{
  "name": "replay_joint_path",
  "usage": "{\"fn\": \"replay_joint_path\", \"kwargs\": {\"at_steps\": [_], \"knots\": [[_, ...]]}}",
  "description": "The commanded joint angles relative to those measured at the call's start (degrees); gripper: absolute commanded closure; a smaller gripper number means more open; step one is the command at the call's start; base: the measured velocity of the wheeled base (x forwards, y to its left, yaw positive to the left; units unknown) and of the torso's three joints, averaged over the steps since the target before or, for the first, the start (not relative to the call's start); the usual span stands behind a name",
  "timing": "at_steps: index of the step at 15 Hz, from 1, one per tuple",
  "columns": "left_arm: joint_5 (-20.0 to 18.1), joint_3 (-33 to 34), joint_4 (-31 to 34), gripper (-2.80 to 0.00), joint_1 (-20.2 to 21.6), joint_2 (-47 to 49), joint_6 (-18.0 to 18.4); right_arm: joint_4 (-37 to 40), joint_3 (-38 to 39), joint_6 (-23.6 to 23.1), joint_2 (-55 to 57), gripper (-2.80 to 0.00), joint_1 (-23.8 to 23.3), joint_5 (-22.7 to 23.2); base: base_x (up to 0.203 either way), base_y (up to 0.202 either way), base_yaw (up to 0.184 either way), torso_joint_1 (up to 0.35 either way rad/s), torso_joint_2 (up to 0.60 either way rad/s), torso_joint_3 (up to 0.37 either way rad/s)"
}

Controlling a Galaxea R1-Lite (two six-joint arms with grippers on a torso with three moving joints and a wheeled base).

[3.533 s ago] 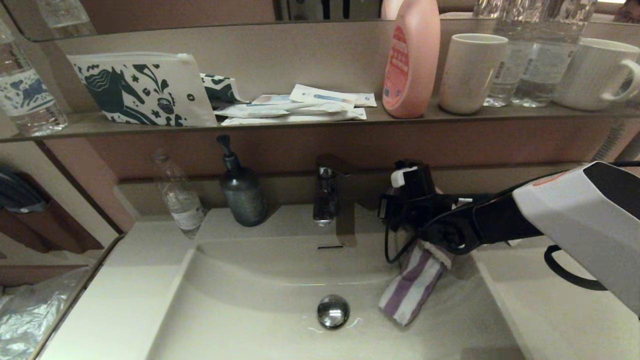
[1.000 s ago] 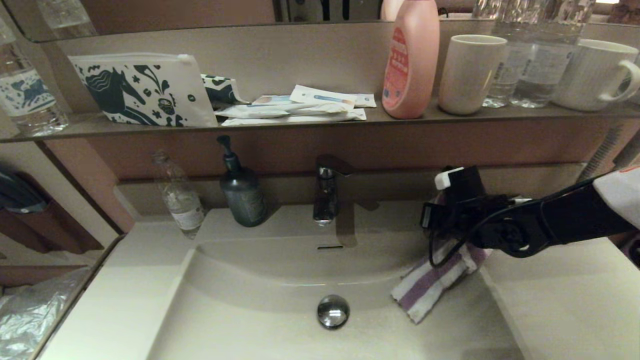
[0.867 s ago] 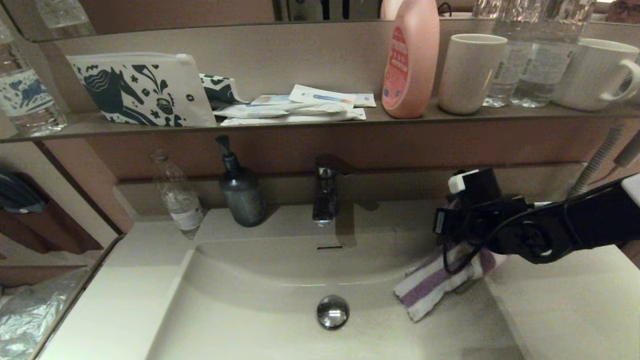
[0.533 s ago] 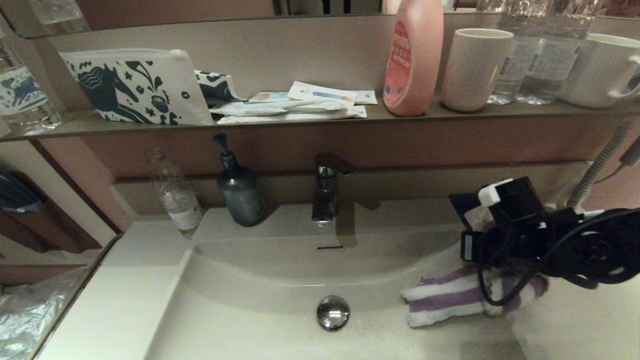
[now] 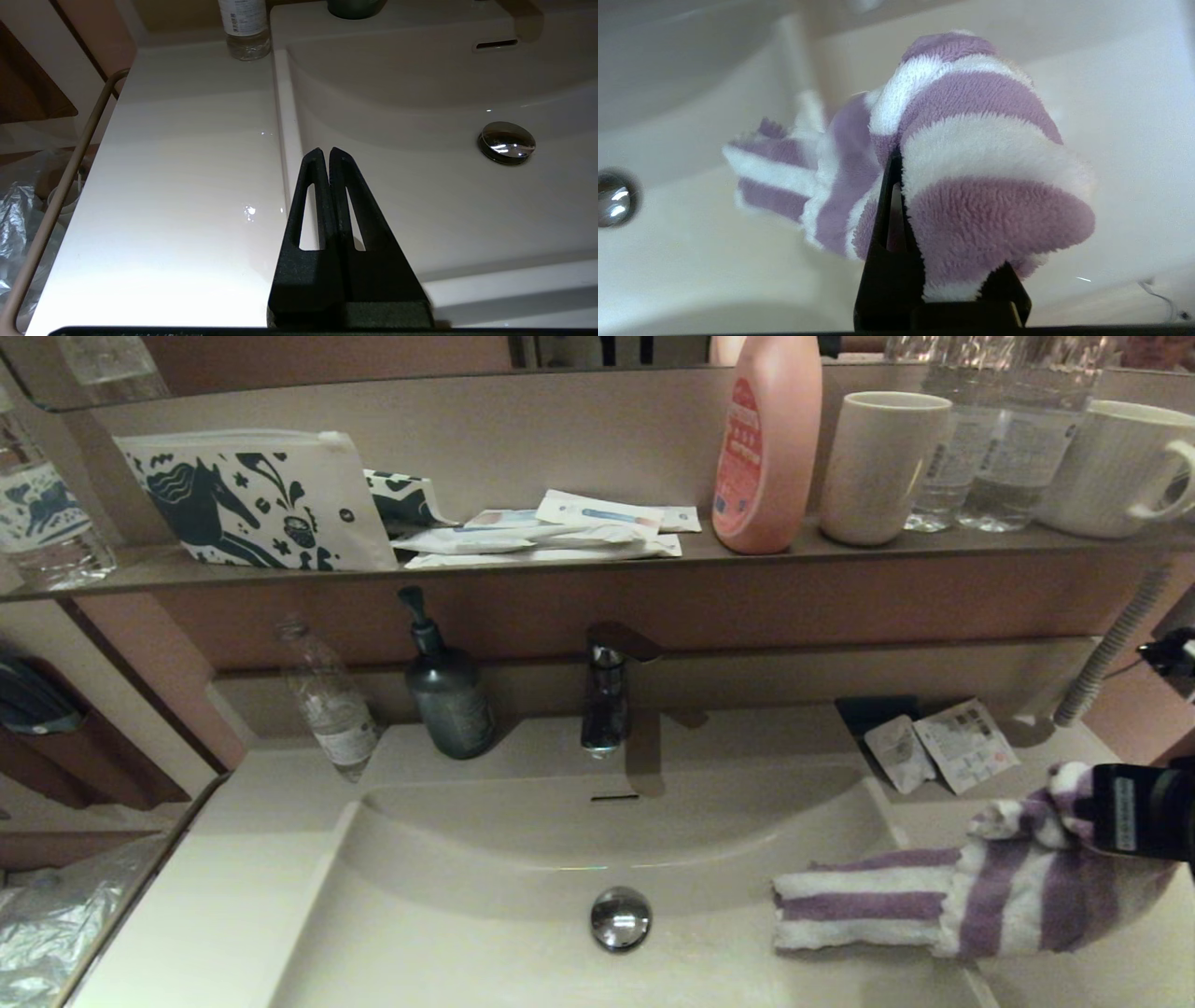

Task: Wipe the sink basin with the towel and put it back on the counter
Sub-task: Wipe the sink

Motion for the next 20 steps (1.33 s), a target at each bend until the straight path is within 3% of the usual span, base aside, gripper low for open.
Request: {"fn": "replay_joint_path", "kwargs": {"at_steps": [1,6,13,17,20], "knots": [[-0.01,0.00,0.03,0.00,0.01,0.07,0.01,0.68,-0.77,-3.57,-6.51,0.00,-7.34,0.77,0.000,0.000,0.000,0.000,0.00,0.000],[-0.01,0.00,0.03,0.00,0.01,0.07,0.01,0.89,-1.08,-9.66,-4.46,0.00,-17.46,2.09,0.000,0.000,0.000,0.000,0.00,0.000],[-0.01,0.00,0.03,0.00,0.01,0.07,0.01,-2.41,13.12,-13.35,2.25,0.00,-18.38,3.09,0.000,0.000,0.000,0.000,0.00,0.000],[-0.01,0.00,0.03,0.00,0.02,0.07,0.01,-10.27,20.84,-15.34,8.79,0.00,-16.81,4.94,0.000,0.000,0.000,0.000,0.00,0.000],[-0.01,0.00,0.03,0.00,0.01,0.07,0.01,-21.77,25.24,-15.16,15.90,0.00,-15.73,7.47,0.000,0.000,0.000,0.000,0.00,0.000]]}}
